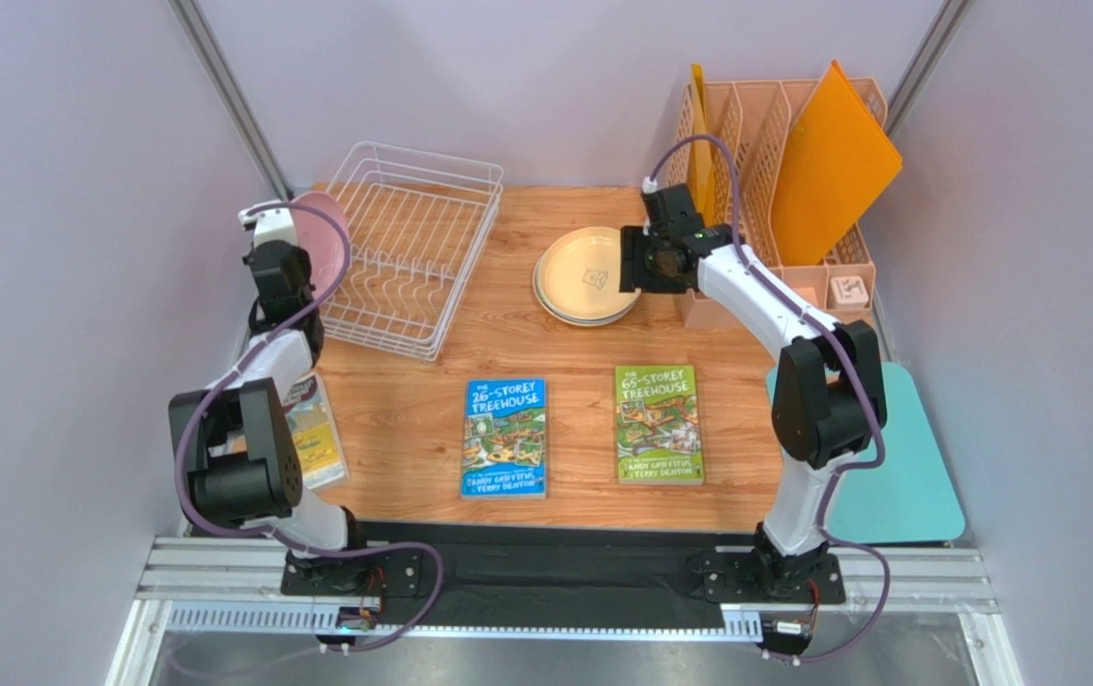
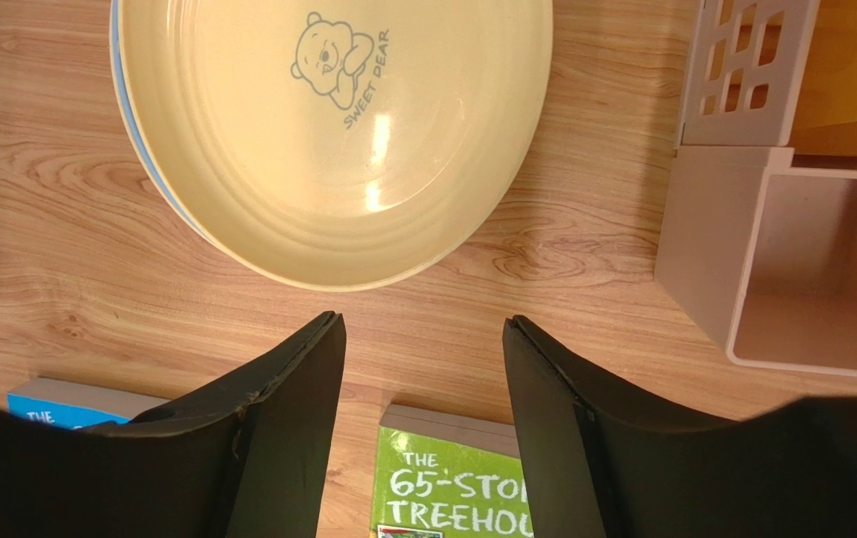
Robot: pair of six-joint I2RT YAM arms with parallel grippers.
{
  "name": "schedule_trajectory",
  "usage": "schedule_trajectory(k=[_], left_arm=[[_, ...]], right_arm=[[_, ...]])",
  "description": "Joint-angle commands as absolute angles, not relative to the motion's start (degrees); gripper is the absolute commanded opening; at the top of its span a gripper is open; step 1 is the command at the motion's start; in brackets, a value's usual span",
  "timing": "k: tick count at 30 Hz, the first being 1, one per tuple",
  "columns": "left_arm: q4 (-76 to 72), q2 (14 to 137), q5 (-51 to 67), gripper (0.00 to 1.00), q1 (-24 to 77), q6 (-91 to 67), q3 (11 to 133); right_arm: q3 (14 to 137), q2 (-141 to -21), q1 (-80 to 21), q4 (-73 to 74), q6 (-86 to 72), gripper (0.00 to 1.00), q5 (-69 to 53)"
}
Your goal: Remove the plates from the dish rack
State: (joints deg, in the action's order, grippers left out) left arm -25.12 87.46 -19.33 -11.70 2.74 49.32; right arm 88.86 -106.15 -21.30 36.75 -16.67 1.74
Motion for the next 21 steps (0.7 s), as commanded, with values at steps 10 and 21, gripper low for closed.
schedule_trajectory(k=[10, 21], left_arm=[[-29.79, 77.87, -25.55, 0.00, -4.40, -0.80, 47.20], [-32.08, 81.12, -38.75, 0.00, 1.67, 5.09, 47.02]], right_arm=[[88.33, -105.47, -21.62, 34.98, -17.40, 0.59, 1.76], [88.07, -104.77, -21.88, 35.33, -17.23, 0.59, 2.46]])
